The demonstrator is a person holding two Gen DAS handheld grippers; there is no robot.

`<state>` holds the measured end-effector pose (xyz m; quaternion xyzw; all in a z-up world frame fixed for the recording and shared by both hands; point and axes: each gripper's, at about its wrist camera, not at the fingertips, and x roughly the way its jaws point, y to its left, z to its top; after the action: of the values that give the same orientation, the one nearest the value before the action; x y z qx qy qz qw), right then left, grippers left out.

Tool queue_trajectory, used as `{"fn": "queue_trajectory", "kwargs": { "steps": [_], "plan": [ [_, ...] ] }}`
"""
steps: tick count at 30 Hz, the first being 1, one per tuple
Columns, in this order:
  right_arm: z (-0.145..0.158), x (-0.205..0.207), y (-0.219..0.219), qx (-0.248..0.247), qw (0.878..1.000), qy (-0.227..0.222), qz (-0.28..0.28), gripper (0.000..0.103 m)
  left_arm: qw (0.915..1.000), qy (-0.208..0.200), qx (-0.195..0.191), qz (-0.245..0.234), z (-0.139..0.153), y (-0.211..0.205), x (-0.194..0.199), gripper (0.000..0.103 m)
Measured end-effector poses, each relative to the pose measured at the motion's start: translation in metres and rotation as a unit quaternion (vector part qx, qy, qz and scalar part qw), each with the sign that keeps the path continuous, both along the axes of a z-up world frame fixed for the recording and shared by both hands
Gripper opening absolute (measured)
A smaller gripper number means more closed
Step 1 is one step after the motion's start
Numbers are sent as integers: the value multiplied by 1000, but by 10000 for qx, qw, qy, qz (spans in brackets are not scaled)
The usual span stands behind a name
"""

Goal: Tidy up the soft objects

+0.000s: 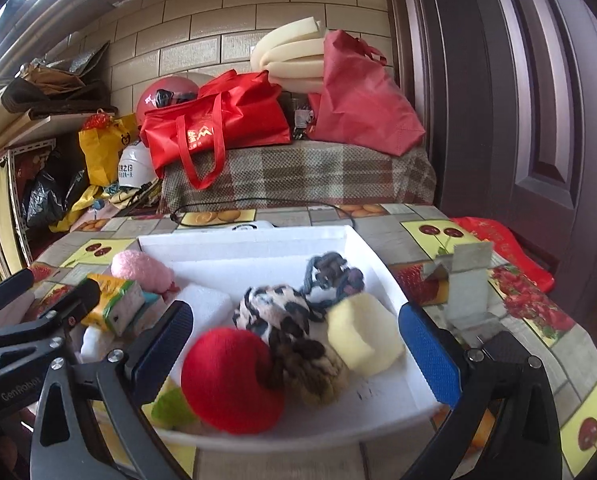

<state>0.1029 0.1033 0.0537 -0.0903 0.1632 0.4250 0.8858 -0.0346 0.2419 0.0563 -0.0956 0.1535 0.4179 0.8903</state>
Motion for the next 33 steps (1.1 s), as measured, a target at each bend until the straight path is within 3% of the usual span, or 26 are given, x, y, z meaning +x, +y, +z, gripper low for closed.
{"fn": "queue_trajectory", "kwargs": {
  "steps": [6, 21, 24, 27, 29, 33],
  "plan": [
    [-5, -9, -33, -128, 9996, 222, -69, 103, 9996, 22, 198, -219, 2, -31, -17, 103],
    [-17, -33, -111, -439, 9948, 910, -135, 103, 9940, 248, -137, -1060, -4, -112, -61, 103],
    [-15, -47, -132, -306, 9963, 787, -163, 103, 9921, 319, -202, -1193, -5, -124, -63, 103],
    [-7, -67, -155, -134, 9987, 355, -349, 103, 9932, 342, -183, -1094, -5, -136, -66, 103],
    [0, -80, -167, -113, 9984, 45, -559, 103, 9943, 282, -242, -999, -4, -140, -70, 103],
    [5, -88, -186, 36, 9941, -122, -1081, 103, 9905, 213, -489, -1265, -4, -143, -71, 103]
  ]
}}
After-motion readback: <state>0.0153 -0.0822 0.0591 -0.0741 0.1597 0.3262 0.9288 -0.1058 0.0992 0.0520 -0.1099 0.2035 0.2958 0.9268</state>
